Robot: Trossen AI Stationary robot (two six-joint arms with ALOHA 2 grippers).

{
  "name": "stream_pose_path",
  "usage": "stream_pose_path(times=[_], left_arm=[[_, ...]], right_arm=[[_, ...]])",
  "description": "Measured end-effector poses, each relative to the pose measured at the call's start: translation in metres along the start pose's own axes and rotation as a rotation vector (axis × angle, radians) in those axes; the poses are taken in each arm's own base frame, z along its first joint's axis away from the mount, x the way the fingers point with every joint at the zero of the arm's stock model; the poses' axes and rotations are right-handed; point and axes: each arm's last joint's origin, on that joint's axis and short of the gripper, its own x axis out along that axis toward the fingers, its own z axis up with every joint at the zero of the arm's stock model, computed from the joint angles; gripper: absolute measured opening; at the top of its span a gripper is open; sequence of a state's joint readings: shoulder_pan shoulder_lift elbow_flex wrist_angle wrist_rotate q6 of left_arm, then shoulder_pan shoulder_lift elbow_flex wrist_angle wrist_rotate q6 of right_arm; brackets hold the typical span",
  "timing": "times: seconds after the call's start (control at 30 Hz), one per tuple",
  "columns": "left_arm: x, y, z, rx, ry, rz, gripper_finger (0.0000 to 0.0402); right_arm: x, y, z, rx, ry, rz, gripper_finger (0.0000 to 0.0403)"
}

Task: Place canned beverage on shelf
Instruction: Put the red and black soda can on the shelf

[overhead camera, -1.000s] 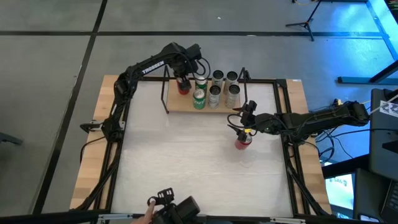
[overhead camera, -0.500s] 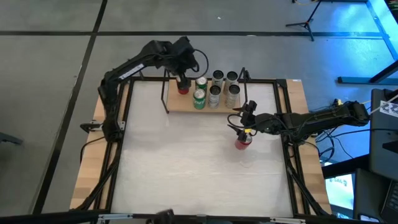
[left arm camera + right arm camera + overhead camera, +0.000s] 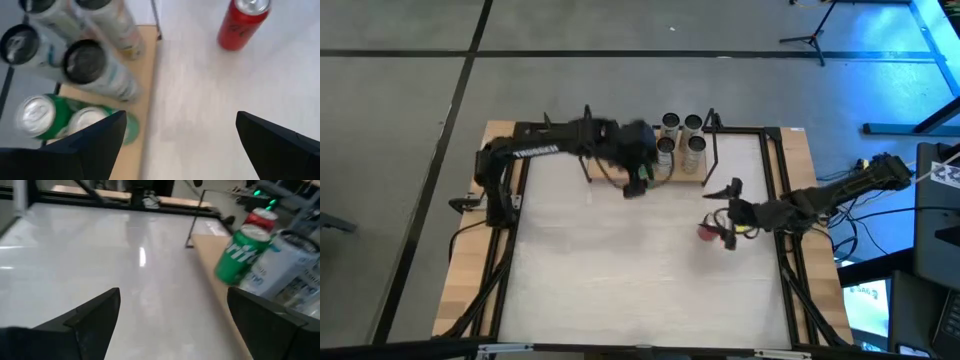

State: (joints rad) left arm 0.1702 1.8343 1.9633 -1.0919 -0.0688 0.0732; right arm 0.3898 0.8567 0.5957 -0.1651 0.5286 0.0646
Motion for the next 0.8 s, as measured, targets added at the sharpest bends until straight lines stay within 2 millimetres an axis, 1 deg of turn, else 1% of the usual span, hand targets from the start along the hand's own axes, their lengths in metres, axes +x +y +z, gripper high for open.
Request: stream_pose_path(times=[0.17, 0.23, 0.37, 0.47, 0.63, 0.73, 0.8], left_arm=[[0.023, -0.042, -0.007, 0.019, -0.047, 0.013, 0.0366], [0.032, -0.057, -0.008, 0.033, -0.097, -0.001, 0.0366], [0.043, -0.084, -0.005, 0.061, -0.222, -0.043, 0.0366], [0.049, -0.100, -0.005, 0.074, -0.301, -0.070, 0.0366], [0.052, -0.118, 0.001, 0.077, -0.479, -0.106, 0.0366], [0.057, -0.122, 0.001, 0.039, -0.554, -0.123, 0.0366], [0.066, -0.121, 0.003, -0.013, -0.590, -0.135, 0.0366]], right_arm=[[-0.017, 0.008, -0.006, 0.056, 0.038, 0.077, 0.0363], [-0.022, 0.009, -0.009, 0.096, 0.059, 0.091, 0.0363], [-0.028, 0.007, -0.020, 0.166, 0.159, 0.082, 0.0363], [-0.032, 0.003, -0.027, 0.210, 0.226, 0.052, 0.0363], [-0.034, -0.001, -0.035, 0.264, 0.291, 0.008, 0.0363], [-0.035, -0.001, -0.037, 0.291, 0.310, -0.005, 0.0363], [-0.035, -0.001, -0.037, 0.306, 0.316, -0.011, 0.0363]])
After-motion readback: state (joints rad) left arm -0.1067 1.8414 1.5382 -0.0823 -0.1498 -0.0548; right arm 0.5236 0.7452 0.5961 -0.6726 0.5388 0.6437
